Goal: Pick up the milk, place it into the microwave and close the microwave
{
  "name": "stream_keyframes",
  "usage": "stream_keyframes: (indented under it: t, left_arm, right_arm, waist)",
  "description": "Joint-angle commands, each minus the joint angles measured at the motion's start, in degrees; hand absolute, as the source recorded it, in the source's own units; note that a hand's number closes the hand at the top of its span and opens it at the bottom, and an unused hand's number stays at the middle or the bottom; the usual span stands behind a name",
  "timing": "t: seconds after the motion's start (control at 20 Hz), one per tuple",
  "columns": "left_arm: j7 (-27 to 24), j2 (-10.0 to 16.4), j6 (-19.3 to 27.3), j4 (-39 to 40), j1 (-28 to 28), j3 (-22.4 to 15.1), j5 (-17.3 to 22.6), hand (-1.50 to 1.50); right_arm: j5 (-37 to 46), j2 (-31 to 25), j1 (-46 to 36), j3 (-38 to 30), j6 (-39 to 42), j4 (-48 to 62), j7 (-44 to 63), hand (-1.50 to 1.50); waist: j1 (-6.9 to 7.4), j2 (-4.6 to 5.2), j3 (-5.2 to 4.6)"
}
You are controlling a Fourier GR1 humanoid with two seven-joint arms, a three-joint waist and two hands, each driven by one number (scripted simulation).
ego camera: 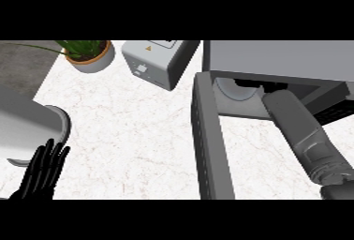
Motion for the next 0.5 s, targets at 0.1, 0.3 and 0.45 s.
stream_keyframes:
  t: [0.1,0.3,0.45]
  left_arm:
    - [0.37,-0.41,0.74,1.95,-2.70,-1.01,-2.35,-1.50]
    - [0.56,-0.57,0.76,0.35,-1.84,-2.40,-3.49,-1.50]
    - [-0.23,-1.02,0.92,1.53,-2.27,-2.19,-3.72,-1.50]
  right_arm:
    - [3.31,-0.35,-1.98,2.24,-4.42,3.69,1.36,-1.50]
    - [4.47,-0.59,-2.96,3.19,-3.17,5.82,3.29,-1.50]
    - [3.88,-0.33,-3.01,2.75,2.10,5.28,1.51,-1.50]
  waist:
    - [1.26,0.81,0.01]
    - [1.68,0.63,0.04]
    - [1.20,0.42,0.06]
